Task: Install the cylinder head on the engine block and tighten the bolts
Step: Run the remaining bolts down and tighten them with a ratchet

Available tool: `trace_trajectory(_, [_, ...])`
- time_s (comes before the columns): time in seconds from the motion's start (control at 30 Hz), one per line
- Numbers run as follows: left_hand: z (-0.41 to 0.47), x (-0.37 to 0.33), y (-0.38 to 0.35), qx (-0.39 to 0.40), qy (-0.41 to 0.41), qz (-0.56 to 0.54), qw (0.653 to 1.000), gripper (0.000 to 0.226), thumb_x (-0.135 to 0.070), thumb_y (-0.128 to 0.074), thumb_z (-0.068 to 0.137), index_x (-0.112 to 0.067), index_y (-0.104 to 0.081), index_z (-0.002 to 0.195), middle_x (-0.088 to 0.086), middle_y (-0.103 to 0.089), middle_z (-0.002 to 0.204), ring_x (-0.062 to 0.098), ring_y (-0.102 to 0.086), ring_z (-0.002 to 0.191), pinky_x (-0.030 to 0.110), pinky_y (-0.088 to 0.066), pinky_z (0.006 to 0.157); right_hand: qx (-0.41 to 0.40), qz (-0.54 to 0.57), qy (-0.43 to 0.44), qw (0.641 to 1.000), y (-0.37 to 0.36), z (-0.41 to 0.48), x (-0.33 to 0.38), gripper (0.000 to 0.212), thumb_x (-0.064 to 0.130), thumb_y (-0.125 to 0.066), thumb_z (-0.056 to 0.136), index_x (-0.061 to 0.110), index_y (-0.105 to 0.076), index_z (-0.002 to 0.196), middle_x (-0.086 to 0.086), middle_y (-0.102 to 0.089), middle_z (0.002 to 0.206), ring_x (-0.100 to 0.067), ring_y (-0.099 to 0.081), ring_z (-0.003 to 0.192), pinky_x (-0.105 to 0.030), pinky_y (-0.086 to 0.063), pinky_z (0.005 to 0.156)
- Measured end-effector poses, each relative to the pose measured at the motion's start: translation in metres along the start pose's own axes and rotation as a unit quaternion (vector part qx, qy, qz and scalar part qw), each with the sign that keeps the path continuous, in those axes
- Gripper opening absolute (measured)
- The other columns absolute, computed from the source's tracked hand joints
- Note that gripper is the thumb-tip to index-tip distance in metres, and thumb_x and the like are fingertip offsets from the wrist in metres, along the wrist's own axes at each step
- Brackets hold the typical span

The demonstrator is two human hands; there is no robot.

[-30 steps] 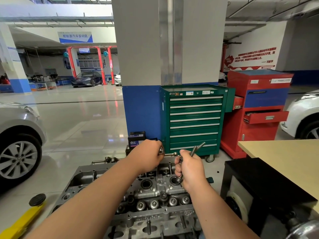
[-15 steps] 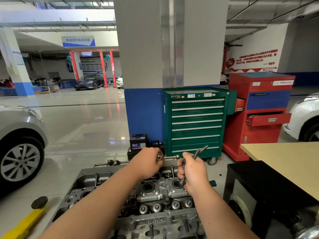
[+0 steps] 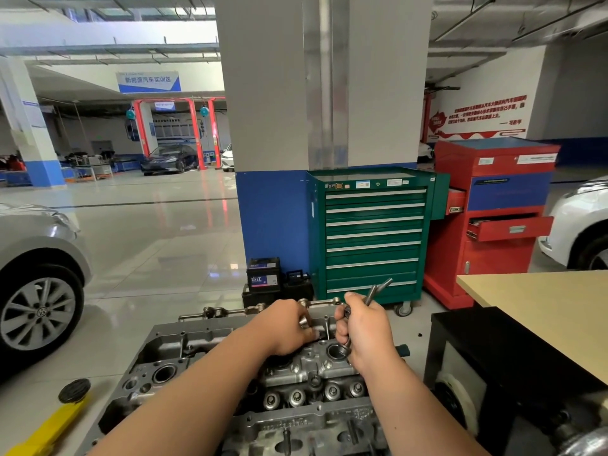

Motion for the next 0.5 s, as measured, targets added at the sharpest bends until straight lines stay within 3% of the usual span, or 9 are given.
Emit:
trace_trajectory(0.1, [0.003,0.006,0.002,0.001,0.021,-0.026,0.999,0.036,-0.047,-0.064,0.087,-0.017,-0.07,0.106,0.004,-0.069,0.103,0.02,-0.063,0.096,0.032,-0.051,0.084,0.001,0.0,0.003,1.0,0.0,0.001,0.001,0.014,0.01,-0.044,0.099,0.008,-0.049,0.085,-0.002,-0.052,0.05,-0.011,-0.034,0.035,-0.021,-0.025,0.034])
trace_trajectory(0.33, [0.003,0.023,0.019,-0.059,0.074,-0.119,0.988,0.025,-0.044,-0.066,0.086,-0.021,-0.07,0.093,-0.006,-0.059,0.079,0.012,-0.056,0.078,0.025,-0.04,0.067,0.007,-0.011,0.005,1.0,0.0,0.002,0.0,0.013,0.011,-0.044,0.099,0.008,-0.05,0.087,-0.002,-0.053,0.051,-0.011,-0.035,0.036,-0.022,-0.025,0.035])
trace_trajectory(0.43, [-0.005,0.022,0.027,-0.041,0.055,-0.22,0.973,0.019,-0.046,-0.067,0.085,-0.027,-0.069,0.082,-0.015,-0.056,0.063,-0.001,-0.051,0.056,0.021,-0.039,0.055,0.011,-0.048,0.0,0.999,-0.004,0.004,-0.002,0.01,0.014,-0.045,0.099,0.009,-0.051,0.094,-0.002,-0.055,0.054,-0.011,-0.036,0.035,-0.022,-0.027,0.036])
trace_trajectory(0.5, [-0.015,0.013,0.031,-0.007,0.026,-0.272,0.962,0.02,-0.049,-0.067,0.085,-0.03,-0.068,0.079,-0.02,-0.054,0.047,-0.006,-0.048,0.041,0.01,-0.034,0.043,0.017,-0.08,-0.003,0.997,-0.017,0.006,0.001,0.014,0.02,-0.046,0.1,0.01,-0.054,0.096,-0.003,-0.059,0.064,-0.011,-0.037,0.035,-0.021,-0.028,0.036])
Point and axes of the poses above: each hand's wrist, its own z-axis towards the middle knuckle, its own y-axis out of the back of the hand, x = y × z, the point moved 8 cm from there along z, towards the middle knuckle
